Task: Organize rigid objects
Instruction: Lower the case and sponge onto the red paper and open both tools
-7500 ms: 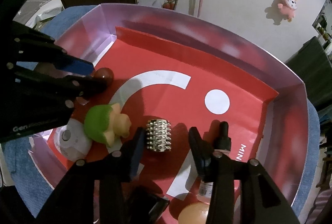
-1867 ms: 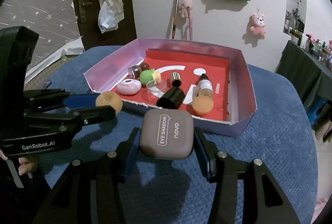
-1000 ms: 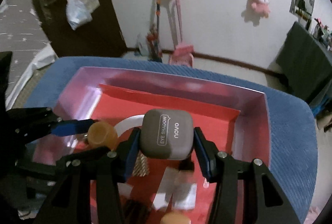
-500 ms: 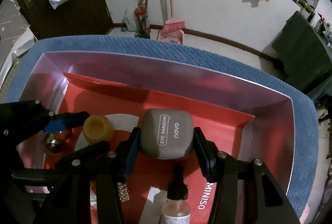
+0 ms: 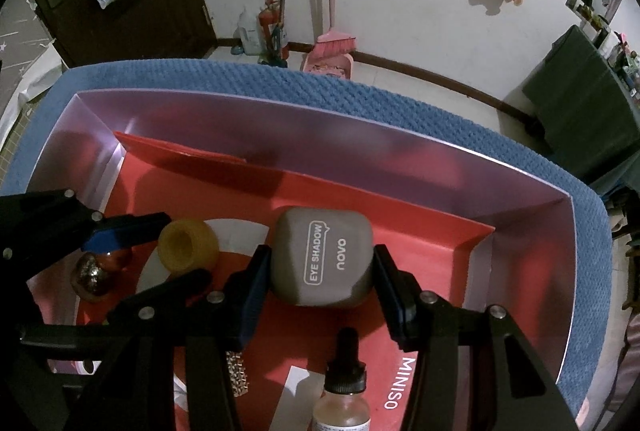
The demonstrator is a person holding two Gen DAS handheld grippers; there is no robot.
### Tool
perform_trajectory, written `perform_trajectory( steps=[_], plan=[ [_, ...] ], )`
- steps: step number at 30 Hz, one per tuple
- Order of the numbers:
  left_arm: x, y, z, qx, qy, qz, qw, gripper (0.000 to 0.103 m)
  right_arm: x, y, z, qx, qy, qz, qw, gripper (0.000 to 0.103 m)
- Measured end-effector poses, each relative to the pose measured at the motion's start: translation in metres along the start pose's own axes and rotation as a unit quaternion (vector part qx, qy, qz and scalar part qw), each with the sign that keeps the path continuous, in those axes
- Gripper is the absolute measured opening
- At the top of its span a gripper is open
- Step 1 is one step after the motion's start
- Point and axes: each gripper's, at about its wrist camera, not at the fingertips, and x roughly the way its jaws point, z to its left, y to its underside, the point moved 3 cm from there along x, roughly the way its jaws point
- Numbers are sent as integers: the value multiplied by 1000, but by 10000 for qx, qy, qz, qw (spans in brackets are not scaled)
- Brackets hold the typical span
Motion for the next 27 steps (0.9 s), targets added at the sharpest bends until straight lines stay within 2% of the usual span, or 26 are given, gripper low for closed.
perform_trajectory(
  steps=[16,18,20,27],
  plan=[
    [-5,3,-1,-86,69,78,9999,38,-3,0,2,9,2,49,10000,54],
    [-7,2,0,-121,83,86,9999,46,-1,-2,0,3,2,52,10000,54],
    [-9,3,-1,-140,42,69,9999,50,-1,-1,0,-2,6,50,10000,54],
    [-12,4,1,-279,37,-23,9996,51,0,-1,0,8,3,57,10000,55]
  ],
)
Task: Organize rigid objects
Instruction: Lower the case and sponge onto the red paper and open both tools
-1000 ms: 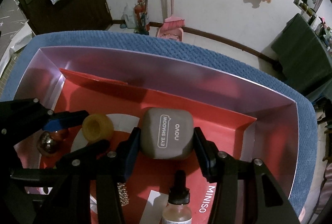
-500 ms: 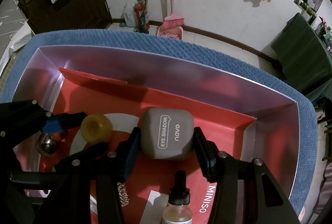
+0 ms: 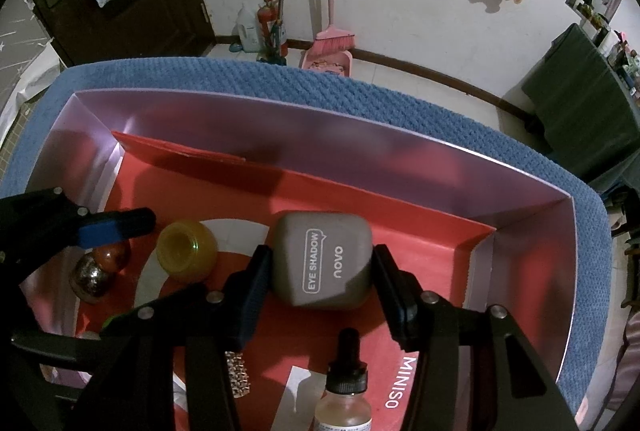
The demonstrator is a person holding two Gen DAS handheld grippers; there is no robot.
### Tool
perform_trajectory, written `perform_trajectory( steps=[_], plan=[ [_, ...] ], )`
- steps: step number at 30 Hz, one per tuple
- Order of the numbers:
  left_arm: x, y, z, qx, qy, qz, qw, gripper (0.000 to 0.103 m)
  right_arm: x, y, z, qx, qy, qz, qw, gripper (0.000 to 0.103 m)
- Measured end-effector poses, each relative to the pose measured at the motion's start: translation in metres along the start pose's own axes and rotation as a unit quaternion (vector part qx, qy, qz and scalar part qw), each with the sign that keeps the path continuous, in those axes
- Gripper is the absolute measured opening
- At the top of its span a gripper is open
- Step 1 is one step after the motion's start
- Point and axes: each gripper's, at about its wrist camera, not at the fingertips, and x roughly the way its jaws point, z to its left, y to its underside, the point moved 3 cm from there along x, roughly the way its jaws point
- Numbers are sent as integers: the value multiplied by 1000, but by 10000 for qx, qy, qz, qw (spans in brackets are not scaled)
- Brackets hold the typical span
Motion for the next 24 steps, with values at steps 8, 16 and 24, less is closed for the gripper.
perform_trajectory(
  steps=[8,16,24],
  plan=[
    [-4,3,1,-21,-14,-68,10000,55,-3,0,-2,70,-29,6,10000,59],
    [-24,9,0,-134,16,-307,9994,63,-22,3,-4,96,131,-202,9997,65],
    [-53,26,-3,-332,-104,-672,9971,66,-64,13,-8,149,292,-707,9970,78]
  ],
)
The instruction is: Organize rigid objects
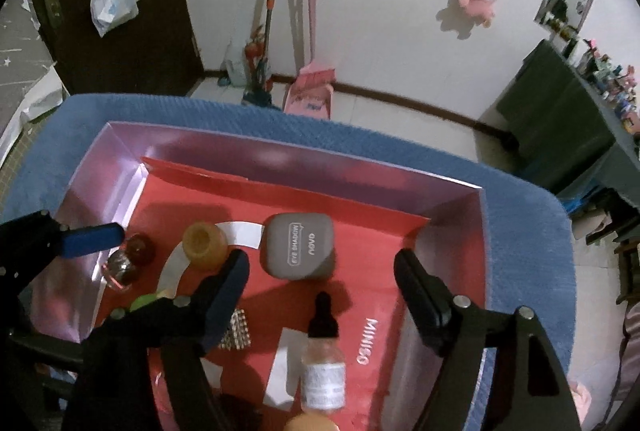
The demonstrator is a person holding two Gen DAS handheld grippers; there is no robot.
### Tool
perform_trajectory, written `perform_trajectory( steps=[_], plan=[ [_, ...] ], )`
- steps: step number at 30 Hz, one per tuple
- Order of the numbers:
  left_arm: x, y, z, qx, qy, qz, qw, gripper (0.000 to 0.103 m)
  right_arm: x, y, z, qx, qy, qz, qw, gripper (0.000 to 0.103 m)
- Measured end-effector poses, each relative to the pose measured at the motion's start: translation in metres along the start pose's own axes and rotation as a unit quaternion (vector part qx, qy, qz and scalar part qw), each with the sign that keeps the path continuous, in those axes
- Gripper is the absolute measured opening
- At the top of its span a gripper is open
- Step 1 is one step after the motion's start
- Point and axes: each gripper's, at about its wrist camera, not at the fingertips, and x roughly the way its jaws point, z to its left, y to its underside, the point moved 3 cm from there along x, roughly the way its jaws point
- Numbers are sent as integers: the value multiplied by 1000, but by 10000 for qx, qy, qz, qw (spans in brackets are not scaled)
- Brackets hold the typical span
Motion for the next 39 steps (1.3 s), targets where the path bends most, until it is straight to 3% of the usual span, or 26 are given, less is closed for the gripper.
perform_trajectory(
  steps=[3,10,12,16,18,23,30,39],
  plan=[
    [-16,5,-2,-19,-138,-270,9995,74,-18,3,-4,73,-6,-199,9998,86],
    [-53,14,-5,-145,-449,-1131,9925,76,-66,20,-3,104,40,-858,9962,96],
    [-63,19,-6,-178,-573,-1400,9883,85,-76,25,-1,106,65,-1072,9942,100],
    [-79,32,-12,-248,-841,-1961,9767,88,-101,44,-3,154,76,-1627,9865,103],
    [-83,38,-12,-354,-919,-2151,9716,95,-109,54,-5,225,60,-1764,9841,103],
    [-91,55,-13,-541,-1079,-2615,9576,98,-116,80,-9,308,184,-2093,9772,103],
    [-81,77,-13,-711,-1295,-2939,9443,102,-102,112,-9,448,278,-2470,9676,103],
    [-65,94,-17,-616,-1575,-2991,9391,102,-72,131,-2,409,604,-2621,9623,103]
  ],
)
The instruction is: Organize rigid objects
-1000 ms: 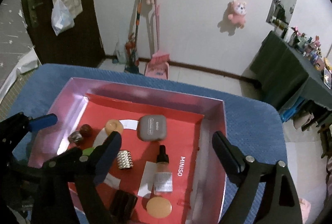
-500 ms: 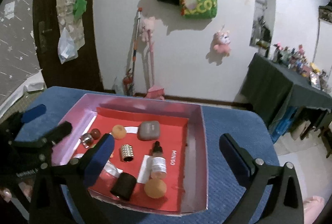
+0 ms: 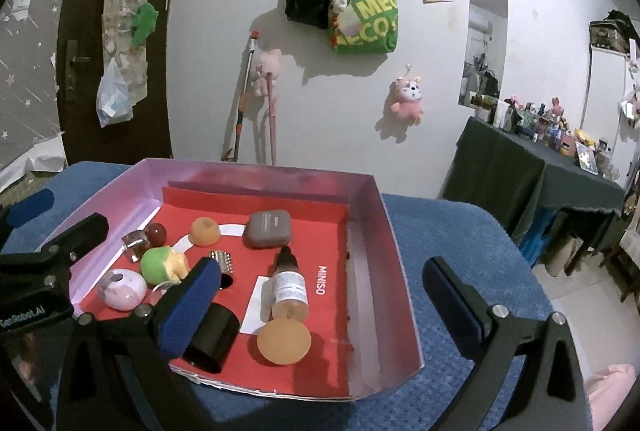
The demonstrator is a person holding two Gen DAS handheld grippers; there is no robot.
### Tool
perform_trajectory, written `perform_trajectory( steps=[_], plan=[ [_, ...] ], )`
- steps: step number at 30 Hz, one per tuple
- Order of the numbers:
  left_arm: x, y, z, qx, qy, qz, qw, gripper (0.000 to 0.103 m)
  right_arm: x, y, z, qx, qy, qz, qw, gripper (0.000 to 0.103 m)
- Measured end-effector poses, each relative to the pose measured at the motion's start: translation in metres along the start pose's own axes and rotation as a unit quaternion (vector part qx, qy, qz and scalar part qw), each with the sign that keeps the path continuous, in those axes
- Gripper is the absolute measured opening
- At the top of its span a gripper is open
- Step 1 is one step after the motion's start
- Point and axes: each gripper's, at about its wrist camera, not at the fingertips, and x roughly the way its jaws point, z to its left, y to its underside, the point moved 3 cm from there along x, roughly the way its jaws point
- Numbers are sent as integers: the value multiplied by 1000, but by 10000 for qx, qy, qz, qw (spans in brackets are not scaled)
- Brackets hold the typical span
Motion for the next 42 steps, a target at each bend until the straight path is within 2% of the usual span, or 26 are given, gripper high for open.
perform_trajectory(
  steps=[3,7,13,27,42],
  plan=[
    [4,4,-1,49,-55,10,10000,102,4,4,-1,63,9,33,10000,103],
    [11,9,-1,-20,-17,218,9998,102,12,9,2,-44,84,156,9998,103],
    [12,10,1,-68,-64,268,9996,102,12,12,4,-144,216,115,9996,103],
    [12,10,1,-80,-79,276,9996,102,19,15,-7,134,207,305,9992,103],
    [13,8,2,-86,-104,278,9995,102,17,15,-5,49,256,269,9993,103]
  ],
)
